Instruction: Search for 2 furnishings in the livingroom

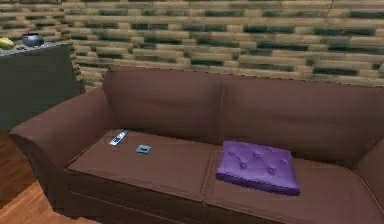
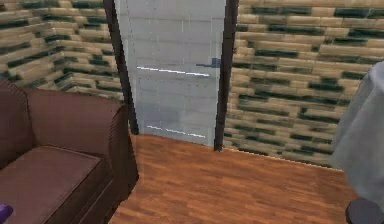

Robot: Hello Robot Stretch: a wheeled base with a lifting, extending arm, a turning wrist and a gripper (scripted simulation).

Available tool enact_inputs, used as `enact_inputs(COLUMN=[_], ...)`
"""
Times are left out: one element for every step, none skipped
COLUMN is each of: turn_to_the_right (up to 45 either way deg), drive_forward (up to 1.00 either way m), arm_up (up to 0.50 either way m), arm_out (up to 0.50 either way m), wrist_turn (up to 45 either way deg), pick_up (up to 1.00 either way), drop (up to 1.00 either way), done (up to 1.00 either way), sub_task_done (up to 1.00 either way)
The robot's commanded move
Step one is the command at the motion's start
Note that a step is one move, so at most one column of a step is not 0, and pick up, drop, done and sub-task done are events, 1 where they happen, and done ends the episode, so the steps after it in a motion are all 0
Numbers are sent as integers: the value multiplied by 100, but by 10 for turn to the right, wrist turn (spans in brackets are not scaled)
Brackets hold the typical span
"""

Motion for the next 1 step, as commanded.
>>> enact_inputs(turn_to_the_right=[0], drive_forward=[0], arm_up=[0], arm_out=[0], wrist_turn=[0], pick_up=[0], drop=[0], done=[100], sub_task_done=[0])
